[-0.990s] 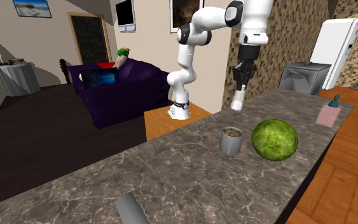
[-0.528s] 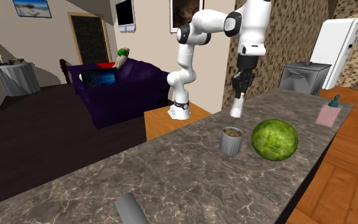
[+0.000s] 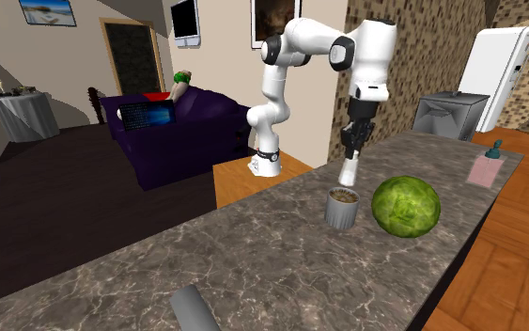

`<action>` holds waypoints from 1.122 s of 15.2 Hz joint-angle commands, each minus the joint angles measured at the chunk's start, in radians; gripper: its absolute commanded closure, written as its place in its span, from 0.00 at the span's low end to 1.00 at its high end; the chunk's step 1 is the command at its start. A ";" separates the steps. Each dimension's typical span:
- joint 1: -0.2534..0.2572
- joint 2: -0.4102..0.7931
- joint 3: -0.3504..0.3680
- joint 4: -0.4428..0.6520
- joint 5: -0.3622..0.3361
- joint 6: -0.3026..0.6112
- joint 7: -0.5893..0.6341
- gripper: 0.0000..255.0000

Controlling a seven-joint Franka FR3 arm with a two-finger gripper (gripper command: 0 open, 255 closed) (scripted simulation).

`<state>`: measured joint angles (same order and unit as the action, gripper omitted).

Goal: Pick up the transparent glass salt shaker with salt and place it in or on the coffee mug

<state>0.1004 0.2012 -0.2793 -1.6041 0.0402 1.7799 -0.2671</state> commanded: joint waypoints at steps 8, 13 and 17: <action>0.001 0.007 0.001 -0.080 0.003 0.088 -0.002 1.00; 0.000 0.007 0.001 -0.080 0.003 0.088 -0.002 1.00; 0.000 0.007 0.001 -0.080 0.003 0.088 -0.002 0.00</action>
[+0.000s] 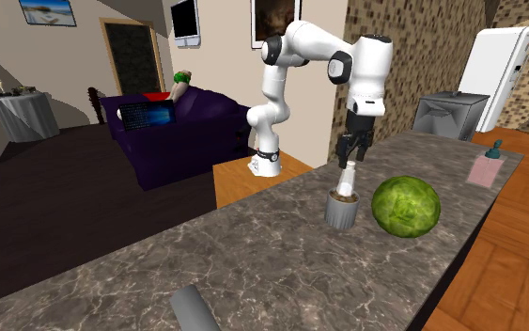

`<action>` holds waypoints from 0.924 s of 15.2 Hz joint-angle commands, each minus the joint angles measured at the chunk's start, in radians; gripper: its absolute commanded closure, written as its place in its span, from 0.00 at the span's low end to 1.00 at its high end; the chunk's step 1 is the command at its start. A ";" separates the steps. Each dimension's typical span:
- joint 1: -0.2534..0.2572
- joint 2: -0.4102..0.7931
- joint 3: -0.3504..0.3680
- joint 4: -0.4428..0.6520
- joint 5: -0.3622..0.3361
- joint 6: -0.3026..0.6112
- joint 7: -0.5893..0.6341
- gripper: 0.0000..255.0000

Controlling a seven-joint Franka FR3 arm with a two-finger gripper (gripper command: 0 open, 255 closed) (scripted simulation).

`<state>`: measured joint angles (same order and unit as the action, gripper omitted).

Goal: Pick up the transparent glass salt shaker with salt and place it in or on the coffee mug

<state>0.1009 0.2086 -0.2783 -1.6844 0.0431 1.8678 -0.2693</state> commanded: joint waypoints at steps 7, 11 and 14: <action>-0.002 -0.004 -0.002 0.122 -0.002 -0.126 0.002 0.00; -0.002 -0.004 -0.002 0.122 -0.002 -0.126 0.002 0.00; -0.002 -0.004 -0.002 0.122 -0.002 -0.126 0.002 0.00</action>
